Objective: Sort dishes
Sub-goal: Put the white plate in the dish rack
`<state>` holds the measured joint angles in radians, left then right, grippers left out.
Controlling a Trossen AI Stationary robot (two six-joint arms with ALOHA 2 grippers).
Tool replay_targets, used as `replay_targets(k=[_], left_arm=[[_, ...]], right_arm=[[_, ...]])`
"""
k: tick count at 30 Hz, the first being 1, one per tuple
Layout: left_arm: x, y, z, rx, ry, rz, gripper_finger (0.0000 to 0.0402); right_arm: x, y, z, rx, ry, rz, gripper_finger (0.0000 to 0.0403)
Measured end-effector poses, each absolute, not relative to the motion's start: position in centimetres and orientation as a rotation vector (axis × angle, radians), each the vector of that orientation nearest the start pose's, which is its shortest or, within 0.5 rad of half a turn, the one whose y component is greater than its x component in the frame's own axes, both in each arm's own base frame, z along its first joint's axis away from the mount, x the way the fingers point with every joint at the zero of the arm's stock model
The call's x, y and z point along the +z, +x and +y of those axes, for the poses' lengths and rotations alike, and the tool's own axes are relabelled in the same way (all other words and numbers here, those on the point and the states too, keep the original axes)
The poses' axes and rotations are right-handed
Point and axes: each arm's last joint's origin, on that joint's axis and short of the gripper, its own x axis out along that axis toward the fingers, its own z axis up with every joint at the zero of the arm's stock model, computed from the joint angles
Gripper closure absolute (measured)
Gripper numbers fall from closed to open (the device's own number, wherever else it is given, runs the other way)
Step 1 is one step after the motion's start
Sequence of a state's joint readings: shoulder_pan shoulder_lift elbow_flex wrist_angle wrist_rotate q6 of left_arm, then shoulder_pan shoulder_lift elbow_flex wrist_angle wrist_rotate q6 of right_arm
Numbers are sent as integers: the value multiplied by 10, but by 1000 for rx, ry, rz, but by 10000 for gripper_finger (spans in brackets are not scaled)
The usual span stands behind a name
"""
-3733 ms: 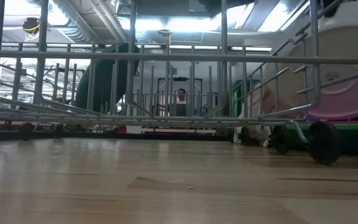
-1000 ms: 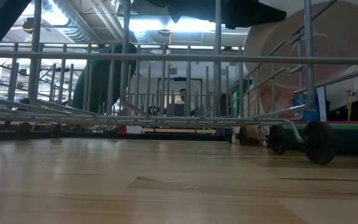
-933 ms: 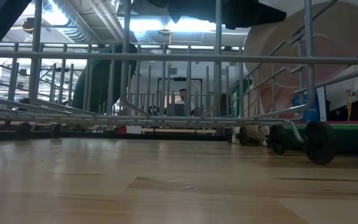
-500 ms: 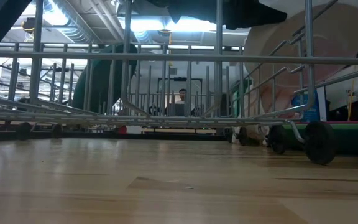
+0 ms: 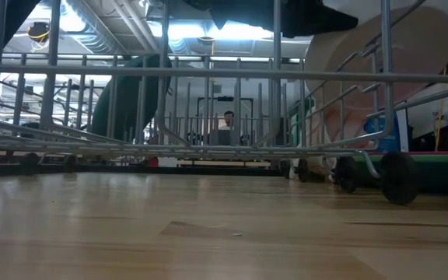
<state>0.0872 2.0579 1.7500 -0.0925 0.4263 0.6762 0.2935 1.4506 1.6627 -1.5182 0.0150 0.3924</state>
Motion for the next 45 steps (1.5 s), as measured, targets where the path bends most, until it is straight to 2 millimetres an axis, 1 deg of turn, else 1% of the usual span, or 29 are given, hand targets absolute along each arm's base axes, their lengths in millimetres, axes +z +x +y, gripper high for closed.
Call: replay_targets(k=[2, 5, 13, 18, 21, 26, 32, 41, 43, 45], left_arm=[[283, 481, 30, -449, 559, 260, 397], [283, 481, 30, -448, 559, 261, 398], [284, 481, 30, -446, 543, 262, 398], [284, 481, 30, -447, 540, 262, 397], [284, 481, 30, -448, 539, 262, 398], [284, 481, 30, -450, 539, 263, 396], [283, 481, 30, -452, 543, 262, 397], [283, 481, 30, -455, 553, 264, 396], [283, 481, 30, -458, 566, 265, 397], [283, 481, 30, -459, 573, 263, 398]], right_arm=[[384, 227, 67, -47, 102, 1341, 268], [390, 225, 66, -70, 83, 1308, 268], [420, 219, 64, -40, 114, 1190, 268], [421, 218, 66, 15, 151, 1206, 268], [415, 219, 67, 37, 166, 1242, 268], [396, 221, 68, 13, 145, 1315, 268], [373, 228, 67, -111, 85, 1373, 268], [352, 235, 69, -135, 62, 1424, 269], [349, 236, 69, -134, 63, 1420, 276], [348, 237, 69, -138, 57, 1416, 291]])
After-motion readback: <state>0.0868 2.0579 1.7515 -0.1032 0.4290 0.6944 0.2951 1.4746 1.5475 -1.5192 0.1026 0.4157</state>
